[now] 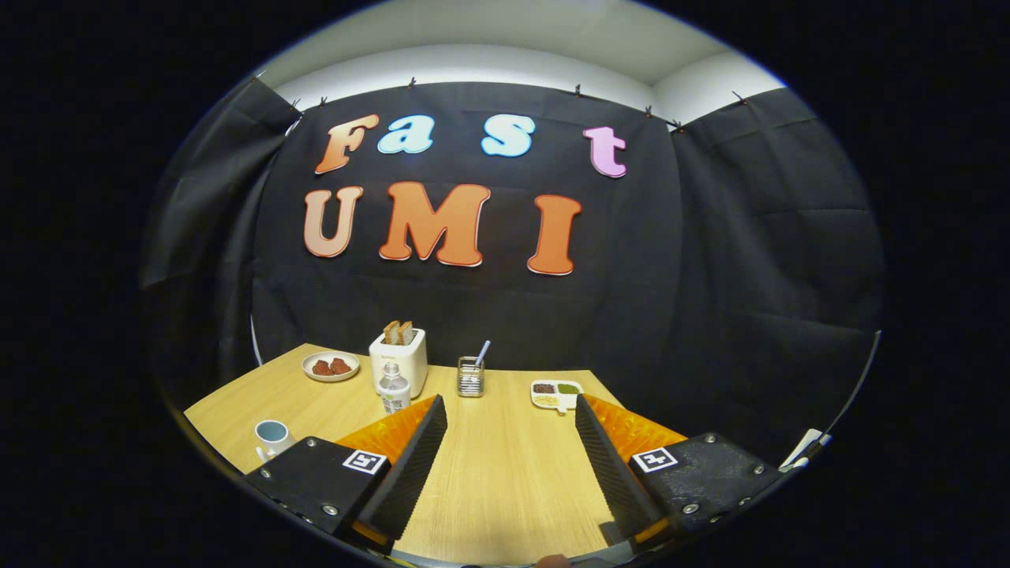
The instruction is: Take the bottle from table, then pour the juice into the cup, finally place the bottle on the coaster
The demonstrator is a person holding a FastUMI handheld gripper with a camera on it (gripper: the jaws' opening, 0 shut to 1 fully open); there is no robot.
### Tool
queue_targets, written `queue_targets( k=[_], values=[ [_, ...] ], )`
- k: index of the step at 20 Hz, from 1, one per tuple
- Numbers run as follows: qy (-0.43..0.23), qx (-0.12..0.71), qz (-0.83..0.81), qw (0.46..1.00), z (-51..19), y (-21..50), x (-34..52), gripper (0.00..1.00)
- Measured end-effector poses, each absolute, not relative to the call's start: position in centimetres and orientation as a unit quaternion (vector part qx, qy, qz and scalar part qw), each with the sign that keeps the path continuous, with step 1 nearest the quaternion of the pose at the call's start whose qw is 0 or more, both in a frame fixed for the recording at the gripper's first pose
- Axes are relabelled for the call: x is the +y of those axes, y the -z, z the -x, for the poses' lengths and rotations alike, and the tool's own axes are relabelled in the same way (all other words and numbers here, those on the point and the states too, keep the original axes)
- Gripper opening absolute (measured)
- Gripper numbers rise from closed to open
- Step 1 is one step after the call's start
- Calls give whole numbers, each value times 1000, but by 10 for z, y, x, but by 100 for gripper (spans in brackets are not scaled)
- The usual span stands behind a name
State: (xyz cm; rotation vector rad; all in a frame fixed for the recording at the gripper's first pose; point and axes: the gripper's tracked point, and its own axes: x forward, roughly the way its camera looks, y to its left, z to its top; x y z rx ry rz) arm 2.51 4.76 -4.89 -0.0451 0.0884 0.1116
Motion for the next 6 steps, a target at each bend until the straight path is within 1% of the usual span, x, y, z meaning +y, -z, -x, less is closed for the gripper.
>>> queue_targets(
  k=[6],
  values=[
    [-33,42,4,999,-18,52,10,97]
  ],
)
